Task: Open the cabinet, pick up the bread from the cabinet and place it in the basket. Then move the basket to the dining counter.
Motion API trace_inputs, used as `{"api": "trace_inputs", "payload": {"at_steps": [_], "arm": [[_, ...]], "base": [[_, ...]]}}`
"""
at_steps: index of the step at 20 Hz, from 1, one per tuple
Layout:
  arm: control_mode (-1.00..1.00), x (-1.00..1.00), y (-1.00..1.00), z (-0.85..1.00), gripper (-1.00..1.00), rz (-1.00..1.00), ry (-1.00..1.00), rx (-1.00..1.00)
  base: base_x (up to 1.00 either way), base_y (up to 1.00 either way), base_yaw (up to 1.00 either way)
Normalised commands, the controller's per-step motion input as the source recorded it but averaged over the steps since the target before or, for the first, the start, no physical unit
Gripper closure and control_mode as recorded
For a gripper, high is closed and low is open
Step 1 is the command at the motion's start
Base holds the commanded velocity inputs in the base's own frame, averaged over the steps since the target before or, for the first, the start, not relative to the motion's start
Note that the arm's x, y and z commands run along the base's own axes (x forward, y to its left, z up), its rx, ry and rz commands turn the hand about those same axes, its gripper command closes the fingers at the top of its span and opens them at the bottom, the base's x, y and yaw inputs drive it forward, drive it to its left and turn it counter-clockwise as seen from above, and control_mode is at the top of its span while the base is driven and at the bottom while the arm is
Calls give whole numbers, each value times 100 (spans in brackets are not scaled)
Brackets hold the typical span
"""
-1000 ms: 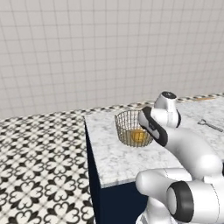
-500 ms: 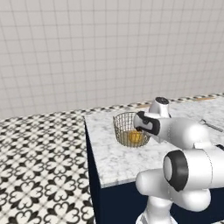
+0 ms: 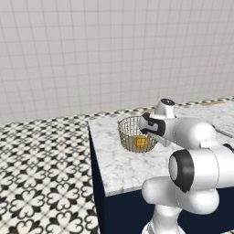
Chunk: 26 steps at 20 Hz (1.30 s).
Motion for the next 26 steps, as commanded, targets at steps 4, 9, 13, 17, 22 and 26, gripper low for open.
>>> {"api": "trace_inputs", "payload": {"at_steps": [4,9,13,17,22,26], "arm": [[-100,-7,1,20,-100,0,-2,0],[-100,-41,1,96,-100,3,-11,-1],[-100,-64,16,100,-100,14,-20,-13],[-100,-99,53,100,-100,37,-24,-42],[-100,-88,71,81,-100,54,-5,-54],[-100,-11,78,38,-100,43,34,-44]], "base": [[0,0,0],[0,0,0],[0,0,0],[0,0,0],[0,0,0],[0,0,0]]}}
